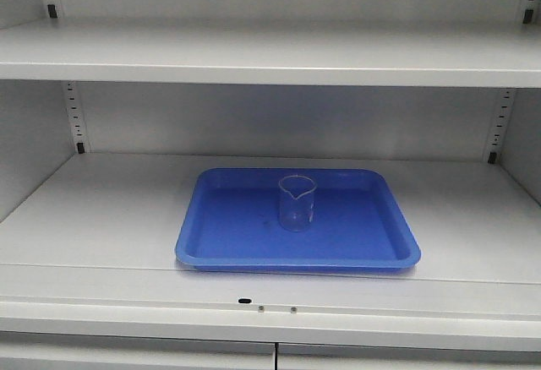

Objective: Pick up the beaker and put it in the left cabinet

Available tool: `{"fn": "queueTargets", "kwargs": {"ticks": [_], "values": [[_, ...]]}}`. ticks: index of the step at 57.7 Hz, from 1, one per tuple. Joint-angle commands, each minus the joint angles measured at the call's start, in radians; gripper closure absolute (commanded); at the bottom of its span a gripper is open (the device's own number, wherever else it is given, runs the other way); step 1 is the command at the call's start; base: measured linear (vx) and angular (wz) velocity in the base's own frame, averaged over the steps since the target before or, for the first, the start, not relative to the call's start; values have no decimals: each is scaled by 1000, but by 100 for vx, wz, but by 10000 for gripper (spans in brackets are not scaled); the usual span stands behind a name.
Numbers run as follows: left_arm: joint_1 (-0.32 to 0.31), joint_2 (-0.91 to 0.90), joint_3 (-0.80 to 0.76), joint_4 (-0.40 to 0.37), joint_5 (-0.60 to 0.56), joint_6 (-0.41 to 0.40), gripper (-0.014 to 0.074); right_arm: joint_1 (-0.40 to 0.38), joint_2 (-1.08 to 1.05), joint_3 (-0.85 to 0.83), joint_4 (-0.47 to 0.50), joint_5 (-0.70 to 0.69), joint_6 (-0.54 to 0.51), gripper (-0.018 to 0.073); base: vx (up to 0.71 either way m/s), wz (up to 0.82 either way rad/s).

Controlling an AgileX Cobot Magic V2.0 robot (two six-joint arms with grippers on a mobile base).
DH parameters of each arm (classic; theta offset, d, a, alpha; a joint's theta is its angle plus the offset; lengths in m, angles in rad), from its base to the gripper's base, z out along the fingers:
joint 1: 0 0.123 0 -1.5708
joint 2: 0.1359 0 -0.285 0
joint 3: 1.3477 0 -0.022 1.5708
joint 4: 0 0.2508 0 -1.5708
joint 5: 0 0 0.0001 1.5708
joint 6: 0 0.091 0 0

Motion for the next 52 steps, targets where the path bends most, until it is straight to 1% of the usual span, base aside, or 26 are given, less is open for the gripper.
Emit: {"fn": "queueTargets", "kwargs": {"ticks": [1,5,9,14,15,16,18,23,34,52], "values": [[-6,-10,-19,-10,-82,-1,603,-19,-125,81,64,-88,-85,518,0,0],[-6,-10,-19,-10,-82,-1,603,-17,-226,157,124,-88,-161,574,0,0],[-6,-10,-19,-10,-82,-1,603,-15,-326,230,187,-87,-195,571,0,0],[-6,-10,-19,-10,-82,-1,603,-13,-459,324,236,-87,-198,571,0,0],[-6,-10,-19,-10,-82,-1,603,-13,-483,325,244,-64,-197,569,0,0],[-6,-10,-19,-10,-82,-1,603,-13,-517,319,259,1,-197,568,0,0],[-6,-9,-19,-11,-82,-1,603,-13,-520,315,259,28,-198,568,0,0],[-6,-10,-19,-10,-82,-1,603,-9,-507,319,255,33,-198,568,0,0],[-6,-9,-19,-10,-82,-1,603,-9,-513,319,256,-23,-201,568,0,0],[-6,-9,-19,-10,-82,-1,603,-9,-513,319,256,-24,-201,568,0,0]]}}
